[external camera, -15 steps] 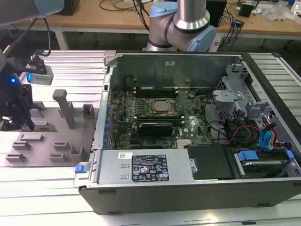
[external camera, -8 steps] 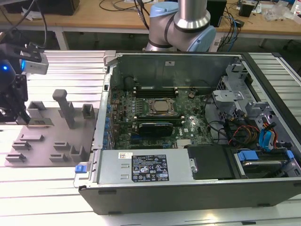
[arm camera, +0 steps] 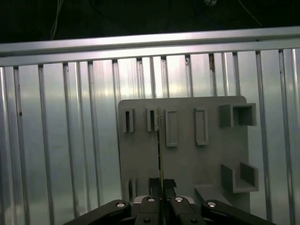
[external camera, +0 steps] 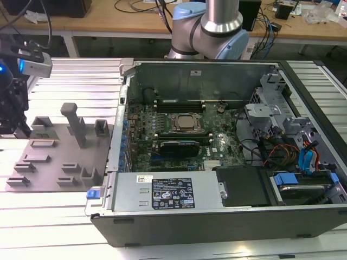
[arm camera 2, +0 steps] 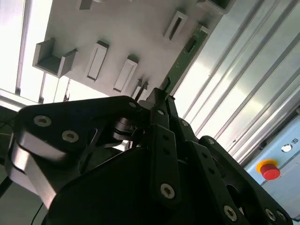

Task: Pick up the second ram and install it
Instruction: 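Pick up the second ram and move it above second insertion slot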

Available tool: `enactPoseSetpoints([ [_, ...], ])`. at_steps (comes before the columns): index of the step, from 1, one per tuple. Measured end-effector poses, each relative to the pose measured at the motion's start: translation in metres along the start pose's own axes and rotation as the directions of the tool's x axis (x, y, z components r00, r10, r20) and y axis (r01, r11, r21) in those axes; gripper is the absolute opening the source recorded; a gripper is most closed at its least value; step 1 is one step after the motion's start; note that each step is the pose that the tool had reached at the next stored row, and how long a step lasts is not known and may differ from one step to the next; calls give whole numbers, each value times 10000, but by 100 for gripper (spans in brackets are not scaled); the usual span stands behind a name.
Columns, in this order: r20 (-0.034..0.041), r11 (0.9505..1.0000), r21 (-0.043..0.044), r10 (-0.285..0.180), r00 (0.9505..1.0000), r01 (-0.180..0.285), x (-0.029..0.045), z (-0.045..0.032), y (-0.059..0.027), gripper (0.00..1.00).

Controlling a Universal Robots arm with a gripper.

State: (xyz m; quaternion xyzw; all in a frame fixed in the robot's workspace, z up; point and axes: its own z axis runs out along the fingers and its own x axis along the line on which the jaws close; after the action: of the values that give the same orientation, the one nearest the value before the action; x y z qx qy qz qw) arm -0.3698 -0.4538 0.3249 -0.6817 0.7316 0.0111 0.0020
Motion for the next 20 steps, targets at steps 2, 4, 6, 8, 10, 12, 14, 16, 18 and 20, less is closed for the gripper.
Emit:
enactPoseSetpoints([
  [2, 0, 10000, 0, 1, 10000, -1, -2, -60, 1, 11],
  [4, 0, 10000, 1, 0, 10000, 0, -3, -91, 1, 11],
  [6, 1, 10000, 1, 0, 10000, 0, -4, -146, 2, 11],
  [8, 0, 10000, 0, 0, 10000, 0, -5, -195, 3, 11],
  [10, 0, 10000, 0, 0, 10000, 0, -7, -250, 4, 11],
  [12, 0, 10000, 0, 0, 10000, 0, -9, -320, 5, 11],
  [14, 0, 10000, 0, 0, 10000, 0, -11, -404, 6, 11],
  [16, 0, 10000, 1, 1, 10000, -1, -12, -478, 7, 11],
  [18, 1, 10000, 1, 1, 10000, -1, -13, -533, 7, 11],
  [20, 1, 10000, 1, 0, 10000, 0, -14, -575, 8, 11],
])
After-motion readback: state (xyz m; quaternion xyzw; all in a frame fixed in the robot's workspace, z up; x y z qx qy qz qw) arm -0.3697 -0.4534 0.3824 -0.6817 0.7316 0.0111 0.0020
